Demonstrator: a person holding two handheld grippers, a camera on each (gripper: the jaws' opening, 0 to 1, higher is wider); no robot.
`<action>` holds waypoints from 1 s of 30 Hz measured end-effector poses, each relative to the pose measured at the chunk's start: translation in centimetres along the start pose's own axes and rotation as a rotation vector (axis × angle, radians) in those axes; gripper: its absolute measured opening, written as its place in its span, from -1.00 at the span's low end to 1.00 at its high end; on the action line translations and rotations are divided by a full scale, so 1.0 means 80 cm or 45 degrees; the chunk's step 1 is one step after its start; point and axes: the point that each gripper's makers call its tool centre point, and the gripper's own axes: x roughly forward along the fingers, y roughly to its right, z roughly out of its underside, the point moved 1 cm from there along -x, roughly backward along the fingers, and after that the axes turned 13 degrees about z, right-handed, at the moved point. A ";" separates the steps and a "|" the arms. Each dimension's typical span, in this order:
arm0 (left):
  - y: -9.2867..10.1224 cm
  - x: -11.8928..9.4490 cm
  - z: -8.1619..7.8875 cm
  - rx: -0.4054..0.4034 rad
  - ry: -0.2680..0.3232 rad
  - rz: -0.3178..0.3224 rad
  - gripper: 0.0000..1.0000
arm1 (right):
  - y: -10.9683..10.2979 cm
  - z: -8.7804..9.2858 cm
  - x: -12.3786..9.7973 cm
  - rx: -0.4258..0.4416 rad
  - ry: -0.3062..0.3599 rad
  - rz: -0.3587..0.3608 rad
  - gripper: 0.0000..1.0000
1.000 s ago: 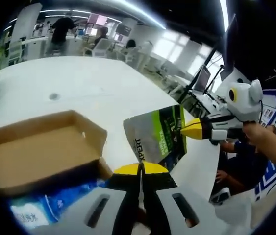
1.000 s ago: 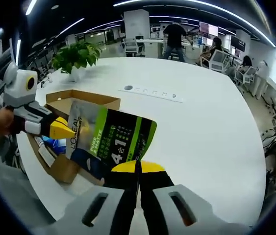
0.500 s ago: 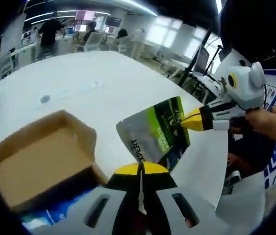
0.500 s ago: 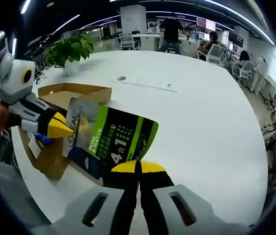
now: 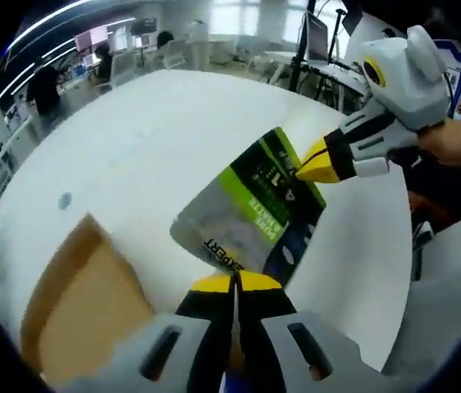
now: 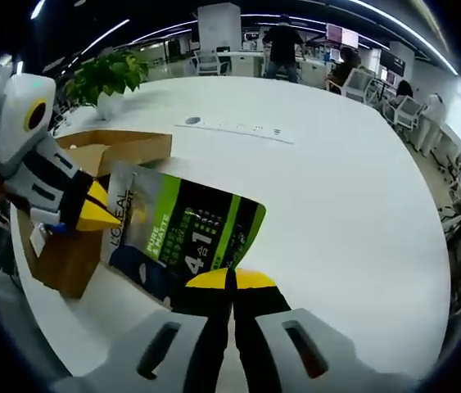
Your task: Operate the shoe box by opening the lid, removing the specified soft item, and placing it in the target area until the item is outside and the box remains undamaged.
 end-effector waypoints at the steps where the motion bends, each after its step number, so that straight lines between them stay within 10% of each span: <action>1: -0.002 0.002 0.001 0.009 -0.022 -0.002 -1.00 | 0.000 0.000 0.003 -0.002 0.000 0.000 -1.00; 30: -0.017 0.040 0.015 0.254 -0.311 0.010 -1.00 | 0.001 0.018 0.046 -0.014 -0.012 0.014 -1.00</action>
